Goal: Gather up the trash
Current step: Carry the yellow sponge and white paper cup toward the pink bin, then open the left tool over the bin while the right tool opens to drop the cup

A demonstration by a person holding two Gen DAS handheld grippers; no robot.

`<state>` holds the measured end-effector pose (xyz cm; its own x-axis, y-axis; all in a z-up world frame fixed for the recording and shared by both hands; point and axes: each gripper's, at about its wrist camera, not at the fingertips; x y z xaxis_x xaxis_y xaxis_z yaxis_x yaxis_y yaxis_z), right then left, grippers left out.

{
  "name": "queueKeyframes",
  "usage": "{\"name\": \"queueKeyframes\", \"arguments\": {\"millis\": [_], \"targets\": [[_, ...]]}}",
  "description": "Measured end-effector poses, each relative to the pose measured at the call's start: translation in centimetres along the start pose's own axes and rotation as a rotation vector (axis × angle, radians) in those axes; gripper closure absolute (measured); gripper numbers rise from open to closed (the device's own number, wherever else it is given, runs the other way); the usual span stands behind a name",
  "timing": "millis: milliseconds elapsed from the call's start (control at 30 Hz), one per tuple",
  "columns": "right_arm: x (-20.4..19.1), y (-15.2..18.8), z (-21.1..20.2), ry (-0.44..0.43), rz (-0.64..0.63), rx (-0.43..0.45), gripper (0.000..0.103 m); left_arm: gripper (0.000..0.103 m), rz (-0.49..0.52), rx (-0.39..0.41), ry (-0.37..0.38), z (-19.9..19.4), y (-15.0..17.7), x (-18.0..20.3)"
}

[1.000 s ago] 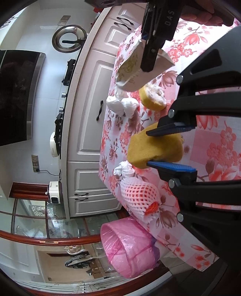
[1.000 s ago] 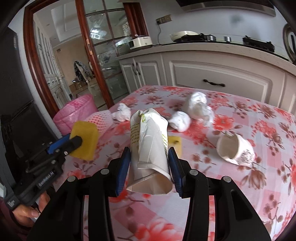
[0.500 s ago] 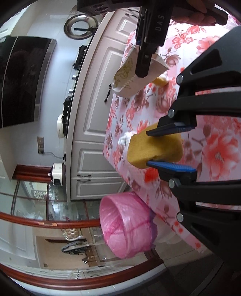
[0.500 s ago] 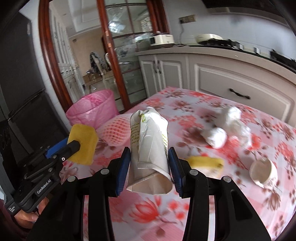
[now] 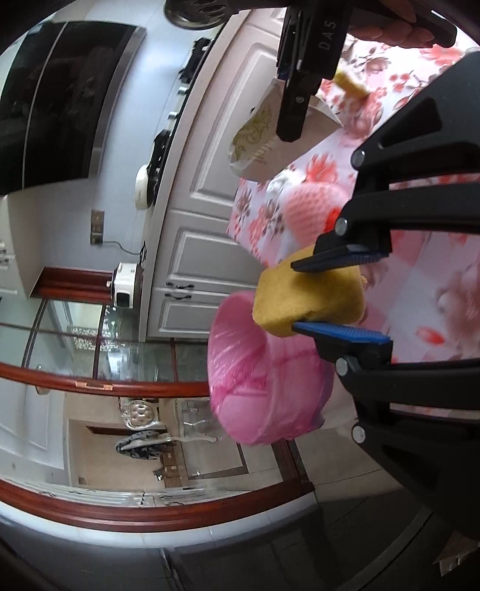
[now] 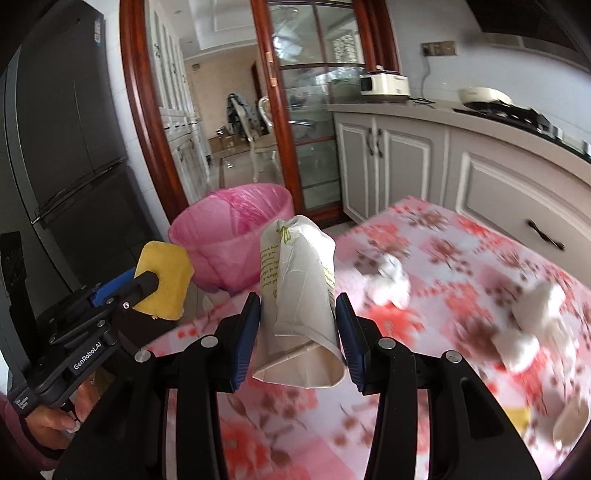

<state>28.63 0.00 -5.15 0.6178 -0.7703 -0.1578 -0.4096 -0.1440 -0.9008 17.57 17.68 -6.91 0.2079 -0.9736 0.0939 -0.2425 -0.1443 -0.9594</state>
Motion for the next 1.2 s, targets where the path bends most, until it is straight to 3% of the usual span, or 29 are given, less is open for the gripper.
{"name": "queueKeyframes", "arguments": {"millis": [300, 600, 1067, 1200], "targets": [[-2.1, -4.0, 6.4, -0.082, -0.027, 0.013, 0.061, 0.076, -0.007, 0.048, -0.051, 4.3, -4.0, -5.0], [-3.0, -7.3, 13.4, -0.141, -0.023, -0.004, 0.061, 0.076, -0.008, 0.046, -0.096, 10.1, -6.7, -9.3], [-4.5, -8.8, 22.2, -0.180, -0.016, -0.063, 0.059, 0.075, -0.034, -0.004, -0.134, 16.7, -7.1, -12.7], [-4.2, -8.7, 23.0, -0.188, -0.001, -0.065, 0.049, 0.055, -0.023, -0.002, -0.160, 17.1, -6.7, -13.1]]}}
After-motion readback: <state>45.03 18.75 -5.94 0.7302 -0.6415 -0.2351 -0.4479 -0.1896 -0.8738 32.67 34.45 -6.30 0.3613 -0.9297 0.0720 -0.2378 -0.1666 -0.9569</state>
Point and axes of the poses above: each gripper's, at about its wrist camera, not at the fingertips, and z roughly the way its jaws point, x to its right, y to its underside, and after that the axes turned 11 degrees about x, right-handed
